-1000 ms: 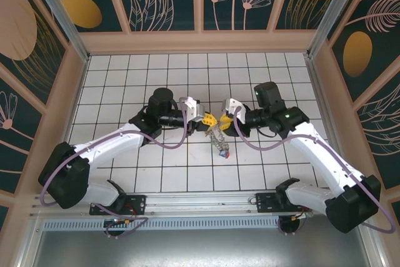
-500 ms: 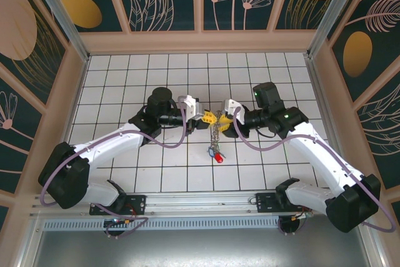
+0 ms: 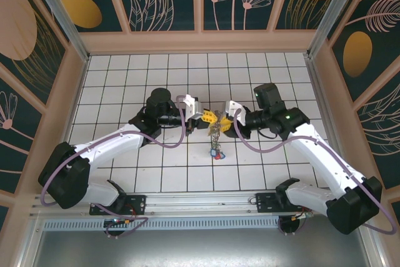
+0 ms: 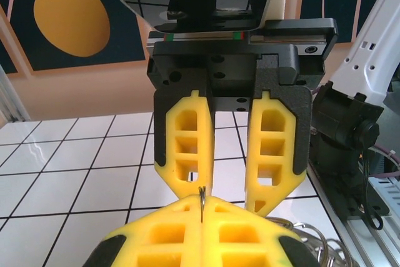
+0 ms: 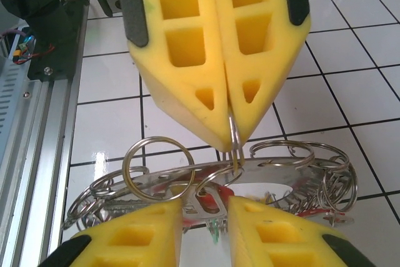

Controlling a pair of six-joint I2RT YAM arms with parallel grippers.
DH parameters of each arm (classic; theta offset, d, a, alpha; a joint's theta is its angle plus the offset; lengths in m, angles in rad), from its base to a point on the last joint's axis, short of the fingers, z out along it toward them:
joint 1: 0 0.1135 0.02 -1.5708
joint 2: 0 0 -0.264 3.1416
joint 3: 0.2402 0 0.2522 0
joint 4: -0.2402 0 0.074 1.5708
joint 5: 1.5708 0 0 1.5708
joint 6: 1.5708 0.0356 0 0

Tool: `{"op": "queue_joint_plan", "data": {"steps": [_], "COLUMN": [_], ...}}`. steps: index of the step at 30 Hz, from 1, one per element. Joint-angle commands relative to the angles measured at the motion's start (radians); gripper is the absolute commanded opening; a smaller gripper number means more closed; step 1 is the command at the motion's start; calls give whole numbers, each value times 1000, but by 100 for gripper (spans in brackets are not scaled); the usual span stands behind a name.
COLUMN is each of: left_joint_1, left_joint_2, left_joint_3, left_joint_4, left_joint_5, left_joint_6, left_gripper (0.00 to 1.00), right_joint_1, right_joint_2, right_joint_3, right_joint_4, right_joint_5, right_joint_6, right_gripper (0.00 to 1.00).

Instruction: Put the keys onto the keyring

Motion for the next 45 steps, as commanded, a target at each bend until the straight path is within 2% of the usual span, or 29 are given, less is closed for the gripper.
{"op": "queue_joint_plan", "data": {"steps": [1, 10, 19, 25, 32, 45], "left_joint_1": [1, 0, 0, 0, 0, -1], "left_joint_2": [-14, -26, -30, -27, -19, -13], "left_joint_3": [1, -15, -21, -27, -22, -34], "left_joint_4": [100, 111, 123, 152, 153, 180], "left_joint_5": [39, 47, 46, 50, 53, 50], "left_joint_6": [-21, -31, -45, -68, -71, -87], "left_gripper": [0, 0, 0, 0, 0, 0], "right_joint_1": [-12, -20, -19, -7, 18, 74], "right_joint_2": [-34, -33, -23, 3, 21, 24], "right_joint_3": [25, 44, 71, 60, 64, 56], "right_joint_4": [-24, 14, 32, 30, 54, 107], "right_joint_5": [-7, 20, -4, -2, -11, 5], "right_joint_6": [-30, -34, -40, -48, -46, -24], "right_gripper": [26, 28, 26, 31, 23, 18]}}
